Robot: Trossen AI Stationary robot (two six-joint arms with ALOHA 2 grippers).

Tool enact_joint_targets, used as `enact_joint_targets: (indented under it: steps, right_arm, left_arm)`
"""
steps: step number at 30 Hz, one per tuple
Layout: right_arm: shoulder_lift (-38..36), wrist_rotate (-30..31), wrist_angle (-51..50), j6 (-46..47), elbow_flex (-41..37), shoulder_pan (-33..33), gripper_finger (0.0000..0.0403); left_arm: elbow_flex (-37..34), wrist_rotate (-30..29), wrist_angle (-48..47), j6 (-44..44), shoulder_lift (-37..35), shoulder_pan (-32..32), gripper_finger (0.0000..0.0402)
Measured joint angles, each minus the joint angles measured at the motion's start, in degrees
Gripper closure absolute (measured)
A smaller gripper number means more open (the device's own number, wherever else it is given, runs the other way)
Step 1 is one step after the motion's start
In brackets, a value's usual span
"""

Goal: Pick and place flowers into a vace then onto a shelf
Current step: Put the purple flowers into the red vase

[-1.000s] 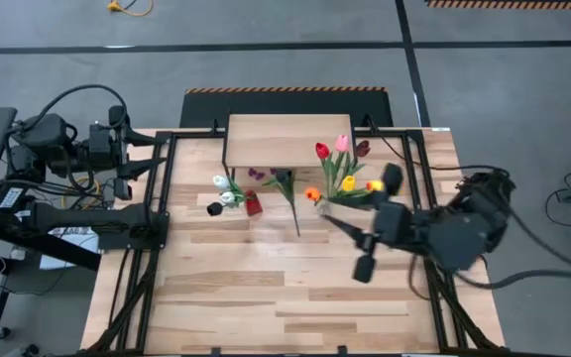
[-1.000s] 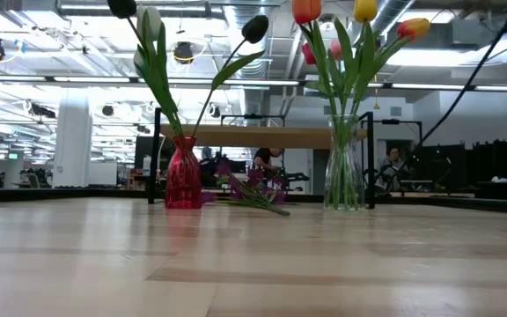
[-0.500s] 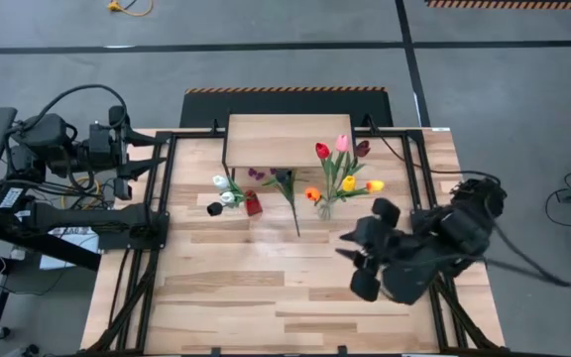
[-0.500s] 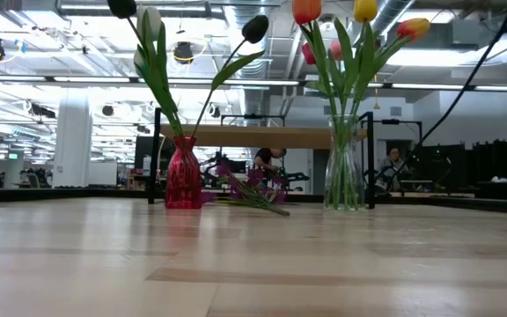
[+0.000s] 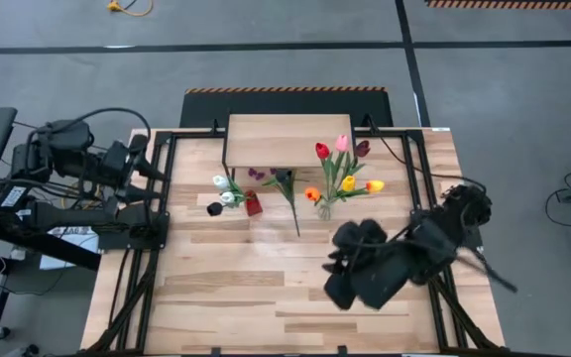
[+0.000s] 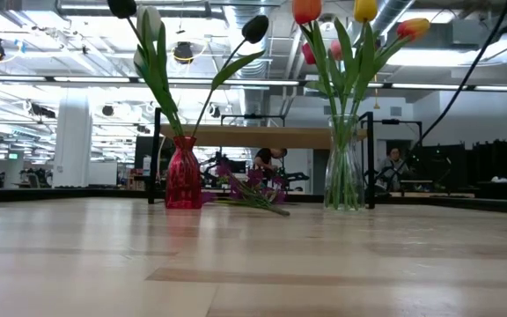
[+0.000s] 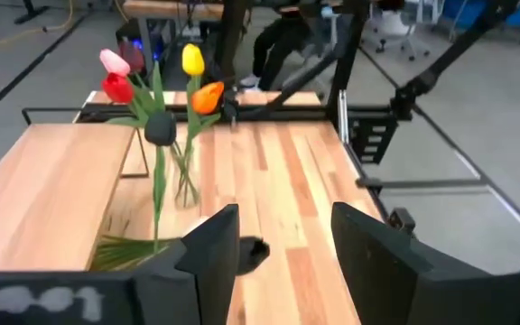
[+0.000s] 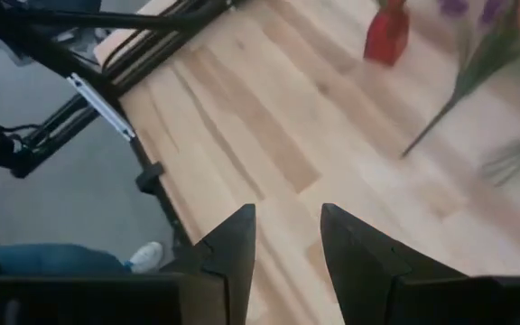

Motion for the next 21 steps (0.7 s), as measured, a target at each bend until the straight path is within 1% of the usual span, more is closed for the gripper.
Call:
enact_joint_targets:
  steps: [4, 9, 13, 15, 18, 21]
  right_arm:
    - [3.34, -0.26, 0.04, 8.04, 0.0, 1.77, 0.0284]
    - [9.59, -0.28, -0.65, 18.33, -0.02, 3.24, 0.0284]
    - [15.1, -0.81, 2.1, 24.9, -0.02, 3.62, 0.0284]
    - [17.9, 1.06, 4.27, 27.36, -0.02, 3.72, 0.0284]
    - [22.27, 6.16, 5.35, 32.24, -0.02, 3.57, 0.0284]
    - [26.2, 9.49, 4.83, 36.95, -0.02, 3.29, 0.0284]
  left_arm:
    - [0.0, -0.57, -0.3, 1.73, -0.09, 0.0, 0.0235]
    - [0.0, -0.75, -0.3, 1.26, -0.05, -0.01, 0.0235]
    - [0.0, -0.81, -0.28, 1.31, -0.04, 0.0, 0.0235]
    - [0.0, -0.83, -0.28, 1.24, -0.04, 0.0, 0.0235]
    - [0.0, -0.94, -0.28, 1.39, -0.04, 0.0, 0.0235]
    - [0.0, -0.94, -0.28, 1.53, -0.04, 0.0, 0.0235]
